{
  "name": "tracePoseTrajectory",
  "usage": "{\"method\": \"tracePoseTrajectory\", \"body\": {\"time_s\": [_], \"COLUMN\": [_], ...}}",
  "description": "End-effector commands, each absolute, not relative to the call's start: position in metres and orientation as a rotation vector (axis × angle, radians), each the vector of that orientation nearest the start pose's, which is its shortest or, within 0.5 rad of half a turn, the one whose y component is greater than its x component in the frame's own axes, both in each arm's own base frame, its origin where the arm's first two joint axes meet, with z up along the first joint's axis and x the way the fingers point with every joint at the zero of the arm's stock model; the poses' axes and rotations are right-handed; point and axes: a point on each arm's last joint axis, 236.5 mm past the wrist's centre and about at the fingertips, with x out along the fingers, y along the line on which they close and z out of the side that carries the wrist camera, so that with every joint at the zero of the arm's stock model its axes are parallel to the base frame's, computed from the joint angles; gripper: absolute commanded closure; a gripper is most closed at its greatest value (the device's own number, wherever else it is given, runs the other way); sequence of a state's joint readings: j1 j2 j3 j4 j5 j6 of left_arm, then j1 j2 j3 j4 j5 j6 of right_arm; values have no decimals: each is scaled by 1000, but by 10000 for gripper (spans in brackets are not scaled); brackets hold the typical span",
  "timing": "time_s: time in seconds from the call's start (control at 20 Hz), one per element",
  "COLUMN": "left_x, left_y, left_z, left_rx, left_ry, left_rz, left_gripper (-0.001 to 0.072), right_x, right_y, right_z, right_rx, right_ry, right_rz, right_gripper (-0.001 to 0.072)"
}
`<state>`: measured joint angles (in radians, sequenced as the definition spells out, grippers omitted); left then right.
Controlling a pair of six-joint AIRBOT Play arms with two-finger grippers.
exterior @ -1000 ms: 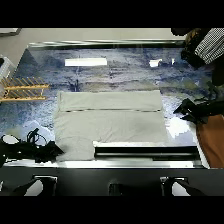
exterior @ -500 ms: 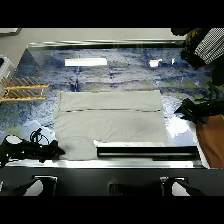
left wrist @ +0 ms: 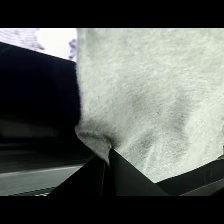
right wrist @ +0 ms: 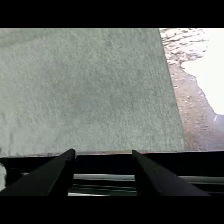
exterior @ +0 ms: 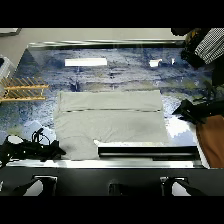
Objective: Fold the clothes and pants, and hang the long-sleeved shirts on hangers.
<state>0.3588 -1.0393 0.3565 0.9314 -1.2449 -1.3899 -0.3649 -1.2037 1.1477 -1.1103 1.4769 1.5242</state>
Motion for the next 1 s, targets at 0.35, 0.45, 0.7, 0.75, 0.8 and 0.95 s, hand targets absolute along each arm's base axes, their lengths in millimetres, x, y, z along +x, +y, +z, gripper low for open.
{"method": "tracePoseTrajectory", "body": {"time_s": [0.35, 0.45, 0.7, 0.75, 0.8, 0.95], "left_x": [169, 169, 170, 169, 170, 171], "left_y": [-80, -80, -80, -80, -79, -79], "left_z": [-103, -103, -103, -103, -103, -103], "left_rx": [-888, -888, -888, -888, -887, -886], "left_ry": [1659, 1659, 1659, 1659, 1658, 1654], "left_rz": [-140, -140, -139, -139, -139, -135], "left_gripper": [689, 689, 689, 689, 689, 689], "right_x": [281, 269, 256, 256, 255, 246], "right_y": [-19, -15, -14, -12, -9, 7], "right_z": [-68, -81, -93, -93, -92, -96], "right_rx": [601, 611, 601, 608, 622, 693], "right_ry": [1675, 1723, 1754, 1754, 1755, 1777], "right_rz": [30, 39, 35, 38, 44, 73], "right_gripper": [230, 230, 230, 230, 231, 233]}}
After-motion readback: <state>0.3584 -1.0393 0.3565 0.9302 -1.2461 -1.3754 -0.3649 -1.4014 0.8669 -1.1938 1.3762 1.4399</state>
